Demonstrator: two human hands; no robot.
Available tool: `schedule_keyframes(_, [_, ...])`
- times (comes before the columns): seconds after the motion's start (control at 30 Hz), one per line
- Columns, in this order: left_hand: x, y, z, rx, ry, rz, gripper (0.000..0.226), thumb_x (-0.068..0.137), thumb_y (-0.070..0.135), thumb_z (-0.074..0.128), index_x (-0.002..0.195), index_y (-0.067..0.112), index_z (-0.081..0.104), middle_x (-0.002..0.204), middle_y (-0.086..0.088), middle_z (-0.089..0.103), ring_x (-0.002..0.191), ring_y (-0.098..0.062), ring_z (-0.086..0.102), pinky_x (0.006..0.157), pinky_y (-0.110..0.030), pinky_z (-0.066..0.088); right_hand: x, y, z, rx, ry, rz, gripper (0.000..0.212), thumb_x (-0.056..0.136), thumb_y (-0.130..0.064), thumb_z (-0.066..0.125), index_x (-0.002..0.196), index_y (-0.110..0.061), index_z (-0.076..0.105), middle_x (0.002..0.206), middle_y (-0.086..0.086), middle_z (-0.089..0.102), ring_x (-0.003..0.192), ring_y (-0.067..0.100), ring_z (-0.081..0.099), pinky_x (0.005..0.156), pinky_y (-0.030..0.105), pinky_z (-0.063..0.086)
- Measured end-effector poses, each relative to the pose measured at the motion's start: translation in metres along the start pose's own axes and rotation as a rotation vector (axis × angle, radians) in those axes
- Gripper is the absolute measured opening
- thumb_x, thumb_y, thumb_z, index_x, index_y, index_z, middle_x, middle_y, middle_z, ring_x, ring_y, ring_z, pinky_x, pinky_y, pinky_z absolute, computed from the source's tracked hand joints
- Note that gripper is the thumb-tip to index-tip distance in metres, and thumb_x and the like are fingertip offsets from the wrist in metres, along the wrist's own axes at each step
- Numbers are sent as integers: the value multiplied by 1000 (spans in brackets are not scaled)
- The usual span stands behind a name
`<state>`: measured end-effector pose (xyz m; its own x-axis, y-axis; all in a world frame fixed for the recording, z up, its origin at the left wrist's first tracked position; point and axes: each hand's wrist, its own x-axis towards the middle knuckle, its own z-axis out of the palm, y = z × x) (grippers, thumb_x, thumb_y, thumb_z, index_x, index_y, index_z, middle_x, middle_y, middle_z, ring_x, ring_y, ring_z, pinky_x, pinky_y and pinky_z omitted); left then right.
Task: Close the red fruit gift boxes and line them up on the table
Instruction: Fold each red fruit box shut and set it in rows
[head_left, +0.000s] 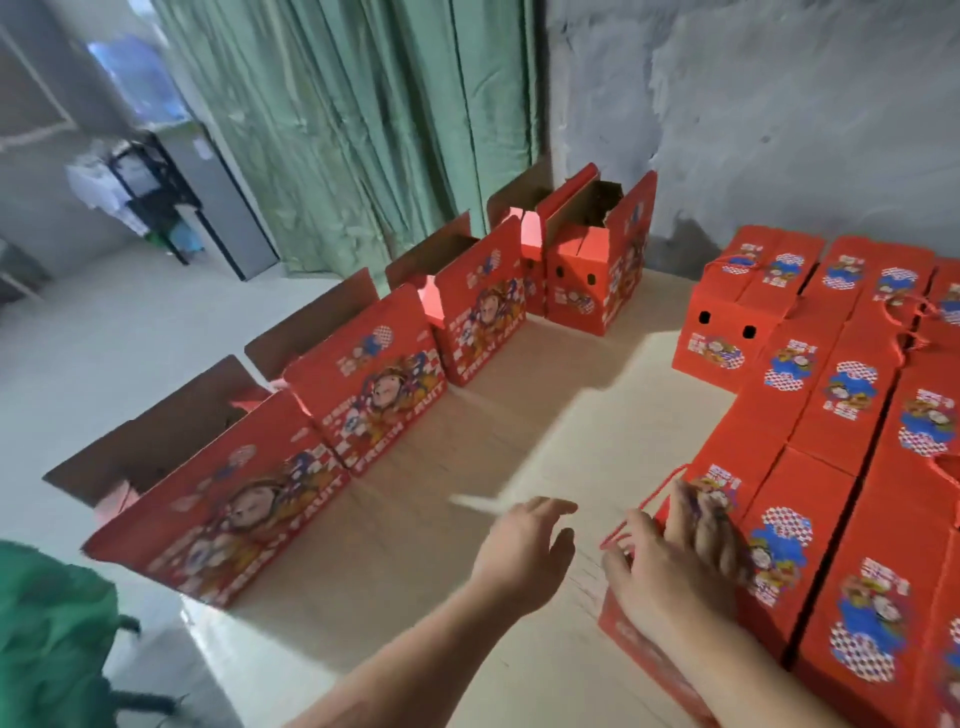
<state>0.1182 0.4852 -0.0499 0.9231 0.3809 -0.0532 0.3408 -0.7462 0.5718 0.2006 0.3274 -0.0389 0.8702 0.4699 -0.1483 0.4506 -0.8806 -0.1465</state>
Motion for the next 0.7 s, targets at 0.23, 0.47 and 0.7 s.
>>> schedule_keyframes(0.23, [88,-82,-93,533,119,-60,60,94,36,59,152,31,46,169,-6,21,156,-34,12,126,-52,1,-3,-2,9,-85,34,11,53,88,-59,45,141,-52,47,168,12,12,153,39,4,122,55,12])
schedule_keyframes(0.47, [130,-162,-193,771,214,-580,86,93,26,63,159,47,12,168,-18,-20,152,-52,-16,111,-66,-27,-2,-7,23,39,325,3,50,73,-40,50,114,-28,76,158,23,33,145,48,27,117,59,21])
schedule_keyframes(0.7, [129,-172,-202,728,279,-348,88,88,-4,61,157,32,22,106,-14,55,87,-34,62,79,-47,50,0,-6,25,-62,312,13,44,74,-40,54,110,-31,76,156,21,35,143,46,29,112,61,29])
